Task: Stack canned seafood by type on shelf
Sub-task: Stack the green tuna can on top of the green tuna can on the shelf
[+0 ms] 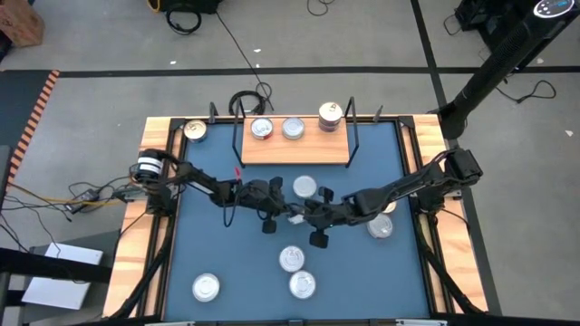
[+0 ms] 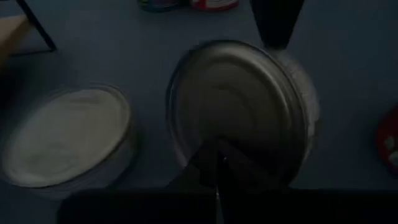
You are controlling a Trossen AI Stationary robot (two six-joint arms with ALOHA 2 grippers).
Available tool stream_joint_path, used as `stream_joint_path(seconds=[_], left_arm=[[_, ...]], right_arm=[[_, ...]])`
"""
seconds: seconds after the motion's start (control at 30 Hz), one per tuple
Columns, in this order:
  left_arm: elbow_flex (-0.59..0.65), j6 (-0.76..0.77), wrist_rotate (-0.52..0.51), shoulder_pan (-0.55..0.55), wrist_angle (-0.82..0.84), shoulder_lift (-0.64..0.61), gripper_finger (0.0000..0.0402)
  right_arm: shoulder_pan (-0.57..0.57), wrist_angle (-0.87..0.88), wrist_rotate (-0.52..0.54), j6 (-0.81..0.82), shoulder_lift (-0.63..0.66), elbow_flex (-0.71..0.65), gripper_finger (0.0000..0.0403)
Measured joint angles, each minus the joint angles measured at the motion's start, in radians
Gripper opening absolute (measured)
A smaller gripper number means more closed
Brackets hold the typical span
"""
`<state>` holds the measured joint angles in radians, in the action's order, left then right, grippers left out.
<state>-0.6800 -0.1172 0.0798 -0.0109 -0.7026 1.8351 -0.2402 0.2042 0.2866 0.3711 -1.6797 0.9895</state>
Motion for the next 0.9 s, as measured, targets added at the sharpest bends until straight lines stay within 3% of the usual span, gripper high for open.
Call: stream_joint_path(seconds=[0.2, 0.4, 0.57, 0.73, 0.9], left_arm=[[0.001, -0.034, -0.007, 0.001, 0.089, -0.077, 0.0001], [0.001, -0.034, 0.013, 0.002, 0.116, -0.065, 0.0001], [0.003, -0.036, -0.097, 0.002, 0.113, -0.063, 0.0001], [0.003, -0.036, -0.106, 0.001, 0.018, -0.066, 0.0001], [0.011, -0.008, -0.145, 0.045, 0.058, -0.062, 0.0001]], right_arm=[[0.020, -0.002, 0.005, 0.000, -0.004, -0.004, 0.0025], [0.042, -0.021, -0.024, -0.024, -0.004, -0.003, 0.0023], [0.047, 0.008, -0.065, -0.058, -0.004, -0.003, 0.0023], [0.042, 0.004, -0.108, -0.114, -0.038, -0.008, 0.0013], [0.040, -0.004, -0.107, -0.163, -0.095, -0.015, 0.0006]])
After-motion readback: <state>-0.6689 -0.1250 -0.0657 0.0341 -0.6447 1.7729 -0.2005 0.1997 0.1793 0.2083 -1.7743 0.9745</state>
